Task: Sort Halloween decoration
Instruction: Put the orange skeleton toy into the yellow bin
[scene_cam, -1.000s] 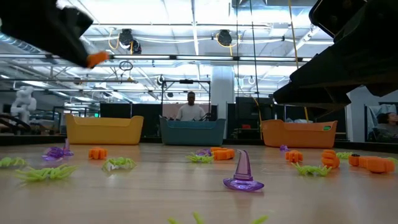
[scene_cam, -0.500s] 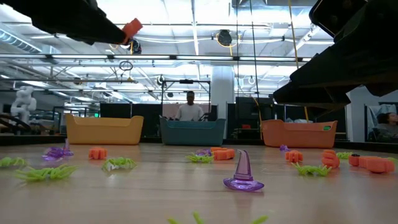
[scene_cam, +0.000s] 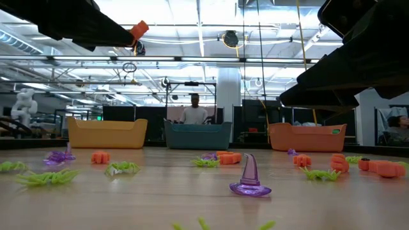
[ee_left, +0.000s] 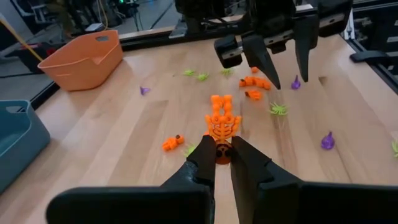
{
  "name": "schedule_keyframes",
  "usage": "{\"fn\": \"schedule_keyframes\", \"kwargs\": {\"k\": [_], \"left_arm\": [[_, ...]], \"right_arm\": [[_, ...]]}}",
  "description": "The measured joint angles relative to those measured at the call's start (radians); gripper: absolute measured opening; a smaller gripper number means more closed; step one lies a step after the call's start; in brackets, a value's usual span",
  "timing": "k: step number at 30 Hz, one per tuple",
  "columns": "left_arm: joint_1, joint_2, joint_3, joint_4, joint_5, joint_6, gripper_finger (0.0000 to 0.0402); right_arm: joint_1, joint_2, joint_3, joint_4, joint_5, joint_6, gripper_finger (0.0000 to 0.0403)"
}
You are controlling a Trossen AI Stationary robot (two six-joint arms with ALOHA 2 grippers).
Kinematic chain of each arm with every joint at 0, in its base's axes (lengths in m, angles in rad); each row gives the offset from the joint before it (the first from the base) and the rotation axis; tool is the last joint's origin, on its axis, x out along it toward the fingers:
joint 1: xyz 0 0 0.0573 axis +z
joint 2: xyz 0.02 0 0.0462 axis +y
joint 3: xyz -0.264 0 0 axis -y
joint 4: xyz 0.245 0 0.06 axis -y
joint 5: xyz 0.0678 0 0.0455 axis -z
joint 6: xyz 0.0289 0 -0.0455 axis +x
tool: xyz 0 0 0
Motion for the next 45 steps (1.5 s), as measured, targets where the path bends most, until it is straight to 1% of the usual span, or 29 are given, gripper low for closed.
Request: {"fn": "schedule_keyframes", "kwargs": {"k": [4, 7, 15, 21, 29, 32, 35, 45], "left_arm": [[0.000, 0.000, 0.000, 0.000, 0.000, 0.009, 0.0022], [0.000, 0.000, 0.000, 0.000, 0.000, 0.049, 0.0022], [0.000, 0.000, 0.000, 0.000, 0.000, 0.254, 0.0022], [0.000, 0.000, 0.000, 0.000, 0.000, 0.447, 0.0022], [0.000, 0.000, 0.000, -0.001, 0.000, 0.789, 0.0022], [0.000, 0.000, 0.000, -0.001, 0.000, 0.888, 0.0022], [0.000, 0.000, 0.001, -0.001, -0.001, 0.919, 0.0022], [0.000, 0.000, 0.001, -0.001, 0.006, 0.914, 0.0022]], "right_arm": [[0.000, 0.000, 0.000, 0.000, 0.000, 0.000, 0.0137], [0.000, 0.000, 0.000, 0.000, 0.000, 0.000, 0.0137], [0.000, 0.000, 0.000, 0.000, 0.001, 0.000, 0.0137], [0.000, 0.000, 0.000, 0.000, 0.001, 0.000, 0.0137], [0.000, 0.000, 0.000, 0.000, 0.001, 0.000, 0.0137], [0.000, 0.000, 0.000, 0.000, 0.001, 0.000, 0.0137], [0.000, 0.000, 0.000, 0.000, 0.001, 0.000, 0.0137], [0.000, 0.000, 0.000, 0.000, 0.001, 0.000, 0.0137]]}}
